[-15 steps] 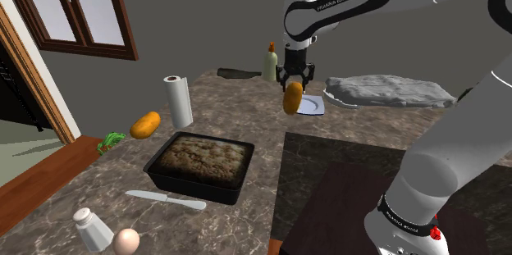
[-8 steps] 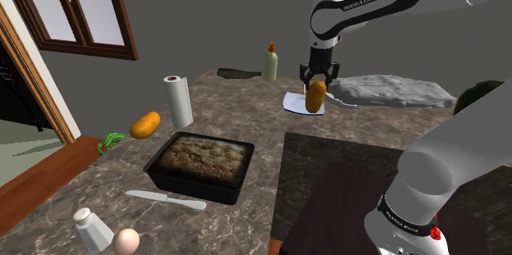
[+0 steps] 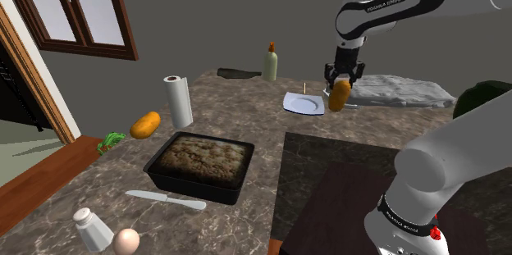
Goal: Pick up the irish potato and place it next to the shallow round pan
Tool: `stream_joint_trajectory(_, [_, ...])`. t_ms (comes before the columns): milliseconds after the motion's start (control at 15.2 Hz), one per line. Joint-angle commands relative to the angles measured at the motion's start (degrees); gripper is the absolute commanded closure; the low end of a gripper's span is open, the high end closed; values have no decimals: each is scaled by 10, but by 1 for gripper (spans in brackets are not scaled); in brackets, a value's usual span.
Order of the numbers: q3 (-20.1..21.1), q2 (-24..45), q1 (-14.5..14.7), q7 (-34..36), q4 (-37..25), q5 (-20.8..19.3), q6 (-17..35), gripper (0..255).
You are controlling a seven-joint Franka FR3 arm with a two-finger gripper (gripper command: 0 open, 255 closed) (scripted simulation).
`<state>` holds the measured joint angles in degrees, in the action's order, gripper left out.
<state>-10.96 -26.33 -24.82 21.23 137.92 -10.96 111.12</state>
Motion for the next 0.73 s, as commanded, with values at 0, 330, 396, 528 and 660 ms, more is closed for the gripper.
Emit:
stream_joint_trajectory(0, [-22,-13,-15,-29,10,-13,2,255])
stream_joint_trajectory(330, [-75,-22,-47,-98,12,-42,5,255])
stream_joint_trajectory(396, [-86,-22,-53,-112,10,-47,6,255])
stream_joint_trajectory(528, [-108,-19,-65,-140,4,-57,9,255])
stream_joint_trajectory(660, [-131,-13,-76,-169,-4,-66,12,255])
